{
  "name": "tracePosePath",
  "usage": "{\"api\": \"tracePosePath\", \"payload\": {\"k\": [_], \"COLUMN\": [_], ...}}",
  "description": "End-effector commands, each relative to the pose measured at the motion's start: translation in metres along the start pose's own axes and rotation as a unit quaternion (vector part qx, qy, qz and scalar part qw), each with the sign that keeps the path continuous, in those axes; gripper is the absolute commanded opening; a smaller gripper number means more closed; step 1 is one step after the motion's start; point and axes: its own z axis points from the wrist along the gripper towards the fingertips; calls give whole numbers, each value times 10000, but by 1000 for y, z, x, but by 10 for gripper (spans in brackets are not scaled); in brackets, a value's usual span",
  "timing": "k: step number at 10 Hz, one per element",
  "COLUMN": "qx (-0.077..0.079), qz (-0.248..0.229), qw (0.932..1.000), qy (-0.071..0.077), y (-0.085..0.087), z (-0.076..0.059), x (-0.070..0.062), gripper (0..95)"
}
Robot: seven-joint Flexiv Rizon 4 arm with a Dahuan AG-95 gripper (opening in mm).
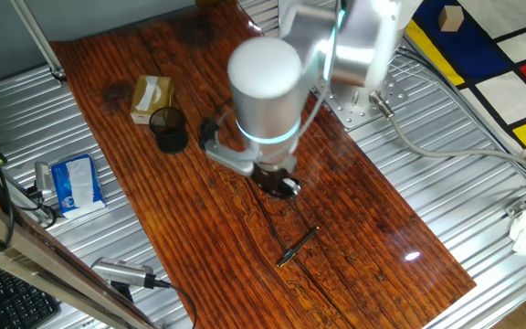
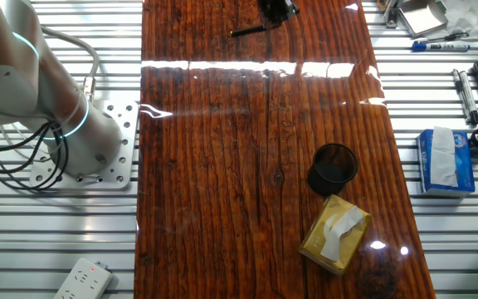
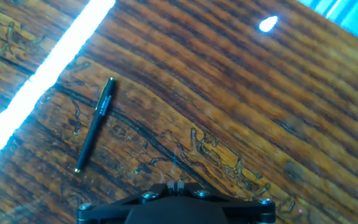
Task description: Put the pen into the pen holder
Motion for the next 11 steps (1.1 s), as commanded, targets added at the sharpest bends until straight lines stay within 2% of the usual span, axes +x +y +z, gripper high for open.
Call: {"api": "tracePosePath", "payload": {"k": [1,2,5,6,9,11], "qx": [-38,-123,-145,-155,-223,-204], "qz": [172,222,353,323,158,166], "qw": [9998,9997,9992,9993,9994,9995], "qy": [-17,-48,-88,-94,-207,-200], "y": [26,37,52,53,54,57], "z": [7,13,24,26,40,48], "x": [-12,-16,-27,-29,-31,-35], "gripper": [0,0,0,190,190,190]}}
